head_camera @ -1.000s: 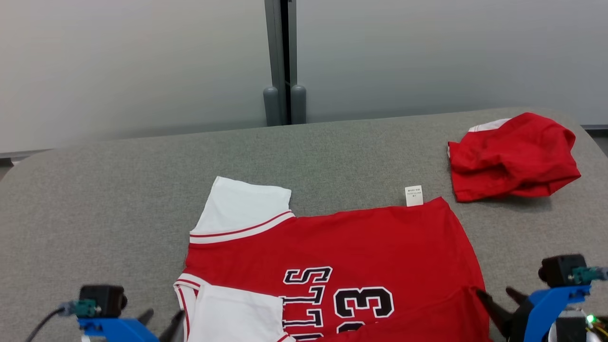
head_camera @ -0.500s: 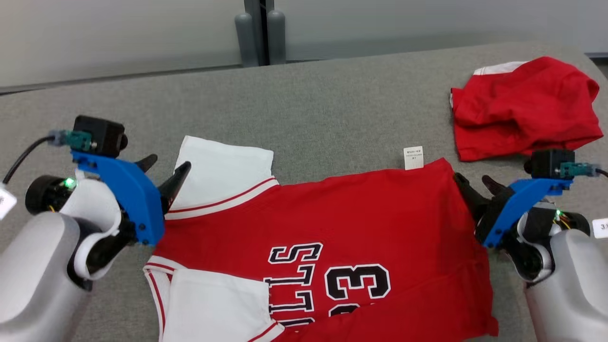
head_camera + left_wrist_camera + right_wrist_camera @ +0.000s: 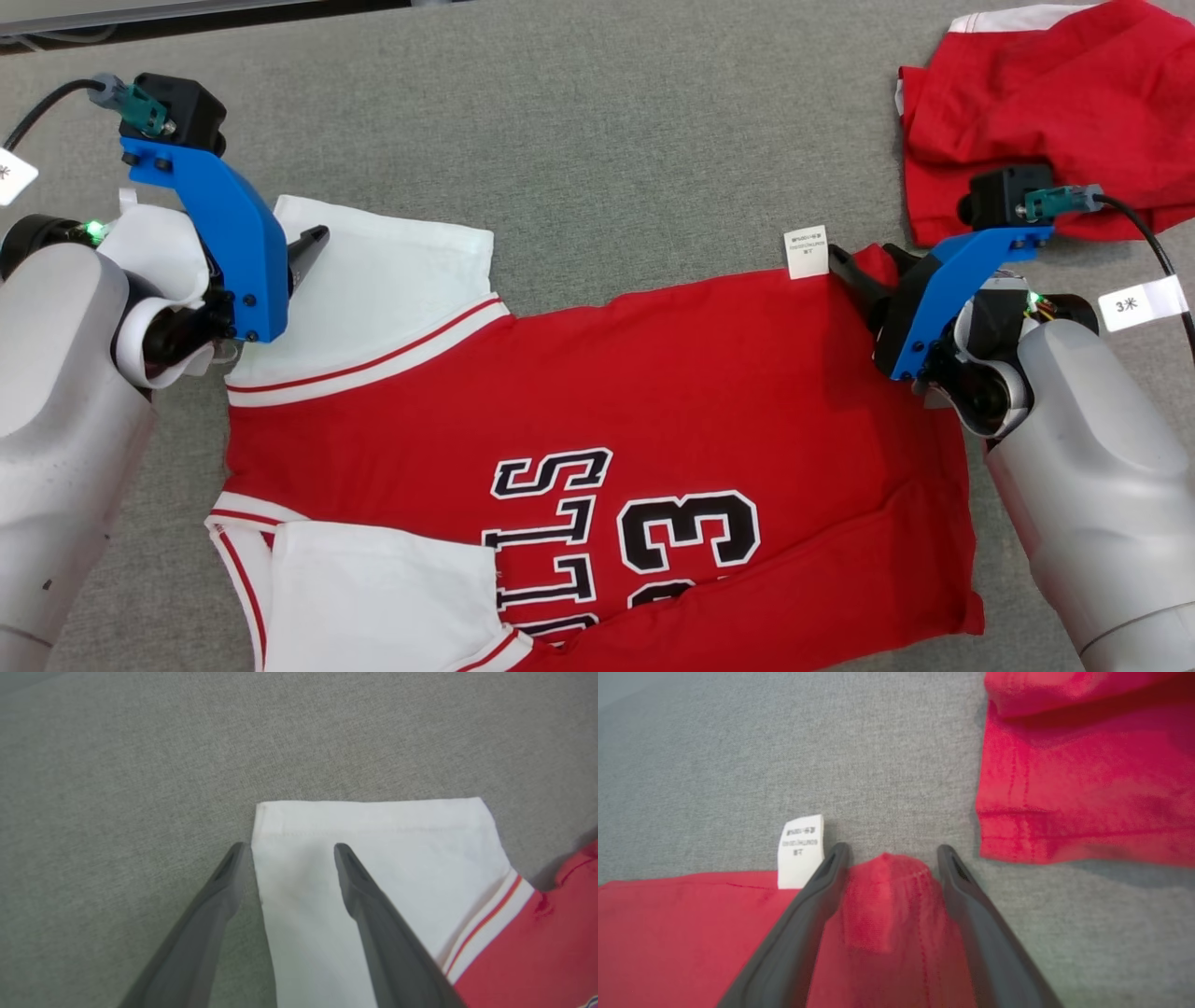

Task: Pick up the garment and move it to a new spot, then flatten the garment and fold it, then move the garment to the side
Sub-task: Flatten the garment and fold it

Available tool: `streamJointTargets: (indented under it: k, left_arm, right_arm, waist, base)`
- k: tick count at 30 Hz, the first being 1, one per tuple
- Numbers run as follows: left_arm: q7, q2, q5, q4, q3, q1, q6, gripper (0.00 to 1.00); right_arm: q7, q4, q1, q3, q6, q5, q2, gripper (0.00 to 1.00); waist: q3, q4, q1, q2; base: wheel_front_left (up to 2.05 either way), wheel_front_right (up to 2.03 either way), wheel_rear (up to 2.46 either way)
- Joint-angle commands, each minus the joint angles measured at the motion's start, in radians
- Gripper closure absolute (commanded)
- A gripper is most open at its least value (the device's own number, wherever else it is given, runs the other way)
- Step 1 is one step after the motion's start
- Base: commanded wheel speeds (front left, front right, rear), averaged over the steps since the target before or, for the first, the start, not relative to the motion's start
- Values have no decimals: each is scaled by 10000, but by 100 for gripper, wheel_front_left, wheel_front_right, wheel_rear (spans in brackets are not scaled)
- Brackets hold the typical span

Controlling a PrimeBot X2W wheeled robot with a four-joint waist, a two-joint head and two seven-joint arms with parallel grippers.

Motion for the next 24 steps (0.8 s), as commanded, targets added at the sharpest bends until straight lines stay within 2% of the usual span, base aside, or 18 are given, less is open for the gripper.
streamJointTargets:
  k: [1,6,7,9,11,12,15,16,18,19,20,21,24]
  left_arm:
    - [-59,52,-46,67,-112,-246,-34,0]
    - [-312,222,-288,604,-548,-537,-36,0]
    - [-327,232,-329,757,-619,-585,-37,0]
    - [-357,195,-359,1009,-794,-692,-37,0]
    - [-392,211,-401,1216,-951,-819,-38,0]
    - [-365,197,-481,1291,-1028,-824,-38,0]
    - [-481,263,-688,1354,-1325,-957,-39,0]
    - [-442,276,-802,1364,-1432,-970,-39,0]
    - [-280,300,-982,1321,-1760,-956,-39,3]
    - [-297,341,-1042,1277,-1885,-993,-39,53]
    - [-475,420,-1049,1278,-1932,-1096,-39,53]
    - [-594,466,-1055,1306,-2002,-1176,-39,100]
    - [-1152,550,-1042,1536,-2049,-1399,-35,100]
  right_arm:
    - [46,185,73,280,8,159,99,0]
    - [23,206,110,1283,18,732,11,0]
    - [24,202,113,1456,18,848,-6,11]
    - [-3,197,100,1774,18,1046,-46,25]
    - [-3,179,100,2043,19,1259,-84,28]
    - [-13,184,107,2165,19,1335,-121,35]
    - [-27,180,99,2503,19,1586,-202,41]
    - [-28,197,79,2613,19,1651,-240,50]
    - [-78,243,51,2804,19,1794,-303,62]
    - [-127,245,26,2886,19,1864,-337,80]
    - [-176,251,-4,2940,19,1930,-382,98]
    - [-232,265,-28,3002,16,1997,-420,100]
    - [-595,226,-37,3159,8,2193,-509,100]
  waist:
    - [12,-49,-2,-3]
    - [109,-262,-2,-3]
    - [135,-290,-2,-3]
    - [186,-340,-2,-3]
    - [227,-374,-2,-3]
    - [241,-383,-2,-3]
    - [296,-431,-2,-3]
    - [316,-443,-2,-3]
    - [346,-447,-2,-3]
    - [361,-442,-2,-3]
    - [384,-436,-2,-3]
    - [396,-431,-2,-3]
    - [333,-397,-2,-3]
  base:
    - [0,0,0]
    - [0,0,0]
    - [0,0,0]
    - [0,0,0]
    - [0,0,0]
    - [0,0,0]
    - [0,0,0]
    - [0,0,0]
    - [0,0,0]
    - [0,0,0]
    - [0,0,0]
    - [0,0,0]
    - [0,0,0]
